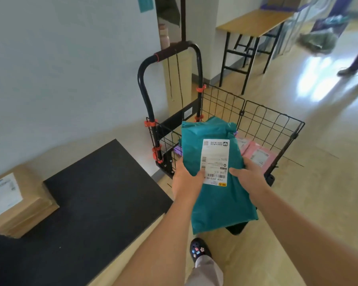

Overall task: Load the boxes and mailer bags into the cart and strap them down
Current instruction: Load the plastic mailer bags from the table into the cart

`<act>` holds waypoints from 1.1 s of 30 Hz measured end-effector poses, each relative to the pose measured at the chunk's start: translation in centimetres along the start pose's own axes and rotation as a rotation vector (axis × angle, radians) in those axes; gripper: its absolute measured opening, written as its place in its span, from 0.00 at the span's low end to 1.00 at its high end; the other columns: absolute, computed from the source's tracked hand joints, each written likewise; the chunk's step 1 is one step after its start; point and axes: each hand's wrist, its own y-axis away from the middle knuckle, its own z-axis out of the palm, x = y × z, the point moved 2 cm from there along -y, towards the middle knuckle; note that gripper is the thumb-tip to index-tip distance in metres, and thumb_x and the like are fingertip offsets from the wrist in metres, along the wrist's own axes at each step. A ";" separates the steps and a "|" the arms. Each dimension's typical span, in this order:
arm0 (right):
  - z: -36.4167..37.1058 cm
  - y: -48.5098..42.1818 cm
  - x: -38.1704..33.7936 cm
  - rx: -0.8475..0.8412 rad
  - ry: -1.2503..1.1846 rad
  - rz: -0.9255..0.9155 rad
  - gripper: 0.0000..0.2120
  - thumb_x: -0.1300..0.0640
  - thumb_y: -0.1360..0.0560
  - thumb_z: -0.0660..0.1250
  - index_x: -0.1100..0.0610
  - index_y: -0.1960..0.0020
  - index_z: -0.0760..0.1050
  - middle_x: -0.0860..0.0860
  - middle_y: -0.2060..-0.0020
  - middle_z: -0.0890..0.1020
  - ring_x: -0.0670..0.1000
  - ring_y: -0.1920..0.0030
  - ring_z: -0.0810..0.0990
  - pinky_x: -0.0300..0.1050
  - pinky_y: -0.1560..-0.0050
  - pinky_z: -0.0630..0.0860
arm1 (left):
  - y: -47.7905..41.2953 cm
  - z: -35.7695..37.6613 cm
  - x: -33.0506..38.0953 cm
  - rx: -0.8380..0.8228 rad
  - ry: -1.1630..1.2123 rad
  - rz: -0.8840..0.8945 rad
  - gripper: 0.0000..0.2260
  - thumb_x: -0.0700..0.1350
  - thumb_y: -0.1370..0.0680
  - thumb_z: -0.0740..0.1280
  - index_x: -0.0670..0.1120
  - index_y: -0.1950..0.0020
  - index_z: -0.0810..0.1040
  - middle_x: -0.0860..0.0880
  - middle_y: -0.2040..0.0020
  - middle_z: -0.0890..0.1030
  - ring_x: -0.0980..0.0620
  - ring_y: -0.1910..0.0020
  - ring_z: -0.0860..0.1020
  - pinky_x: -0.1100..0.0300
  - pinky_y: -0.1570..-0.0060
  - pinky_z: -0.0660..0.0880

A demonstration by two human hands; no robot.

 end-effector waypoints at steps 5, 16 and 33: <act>-2.4 -7.1 -2.2 0.030 0.050 0.022 0.15 0.63 0.22 0.66 0.49 0.40 0.72 0.47 0.51 0.81 0.50 0.53 0.81 0.46 0.63 0.75 | -5.2 5.0 3.4 -0.020 0.022 0.000 0.29 0.52 0.27 0.72 0.54 0.29 0.64 0.62 0.48 0.75 0.54 0.47 0.78 0.61 0.56 0.71; -5.8 -21.5 -8.1 0.097 0.144 0.023 0.16 0.58 0.24 0.70 0.47 0.41 0.70 0.45 0.51 0.80 0.52 0.53 0.82 0.53 0.55 0.80 | -16.6 13.1 10.0 -0.094 0.074 -0.085 0.24 0.47 0.27 0.70 0.55 0.34 0.65 0.54 0.41 0.78 0.55 0.55 0.77 0.59 0.60 0.76; -3.7 -35.4 2.6 -0.289 0.646 0.178 0.13 0.63 0.27 0.70 0.55 0.43 0.76 0.50 0.56 0.81 0.51 0.60 0.79 0.42 0.64 0.74 | -20.4 23.5 1.4 0.008 -0.034 -0.799 0.36 0.42 0.24 0.68 0.45 0.22 0.50 0.41 0.30 0.66 0.42 0.43 0.76 0.54 0.60 0.77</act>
